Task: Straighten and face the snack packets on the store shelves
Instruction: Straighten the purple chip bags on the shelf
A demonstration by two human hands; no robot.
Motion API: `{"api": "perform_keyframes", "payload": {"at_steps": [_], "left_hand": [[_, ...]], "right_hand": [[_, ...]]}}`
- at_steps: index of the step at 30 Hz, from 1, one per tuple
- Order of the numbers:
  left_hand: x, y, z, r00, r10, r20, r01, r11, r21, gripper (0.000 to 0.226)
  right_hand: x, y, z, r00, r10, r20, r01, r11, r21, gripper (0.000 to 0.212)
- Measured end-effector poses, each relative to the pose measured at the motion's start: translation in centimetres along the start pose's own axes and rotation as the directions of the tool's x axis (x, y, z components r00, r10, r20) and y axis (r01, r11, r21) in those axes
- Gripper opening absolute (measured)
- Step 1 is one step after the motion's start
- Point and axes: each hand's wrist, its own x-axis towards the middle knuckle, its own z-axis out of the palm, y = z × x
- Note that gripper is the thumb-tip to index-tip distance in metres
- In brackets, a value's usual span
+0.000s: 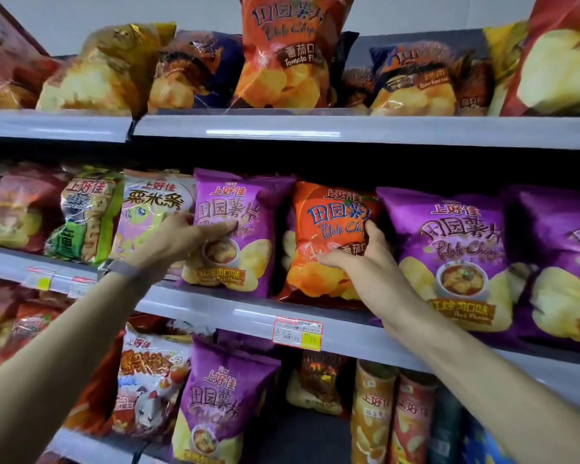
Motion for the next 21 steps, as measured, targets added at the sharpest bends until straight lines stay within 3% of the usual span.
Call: {"api": "perform_keyframes", "payload": {"at_steps": [3,5,9,13,17,19,21], "left_hand": [[0.9,0.4,0.0,0.999,-0.046,0.019,0.046,0.998,-0.040,0.079],[1.2,1.2,0.2,0.995,-0.092,0.045,0.092,0.996,-0.003,0.077],[1.4,2.3,0.3,0.993,-0.111,0.037,0.111,0.994,-0.002,0.074],[0.3,2.3,-1.2,0.999,-0.033,-0.019,0.033,0.999,-0.001,0.060],[-0.9,1.1,-4.3,0.995,0.039,-0.096,-0.061,0.969,-0.238,0.061],[-1.8,0.5,-5.4,0.998,0.013,-0.061,-0.033,0.937,-0.349,0.071],[-2.9,0.1,-6.2,0.999,-0.026,-0.048,0.005,0.915,-0.404,0.064]], "right_hand": [[0.1,-0.2,-0.1,0.999,0.027,-0.030,-0.029,0.998,-0.049,0.121],[0.9,0.2,-0.1,0.995,0.077,-0.059,-0.081,0.994,-0.072,0.120],[4.0,2.8,0.4,0.990,0.141,-0.004,-0.141,0.988,-0.067,0.137],[4.1,2.5,0.6,0.989,0.147,-0.022,-0.148,0.989,-0.026,0.117],[3.6,1.8,0.7,0.995,0.092,-0.037,-0.092,0.996,0.005,0.099],[3.5,2.0,1.1,0.998,0.052,-0.044,-0.051,0.998,0.034,0.091],[3.5,2.1,1.9,1.000,0.016,-0.022,-0.014,0.998,0.060,0.091]]}}
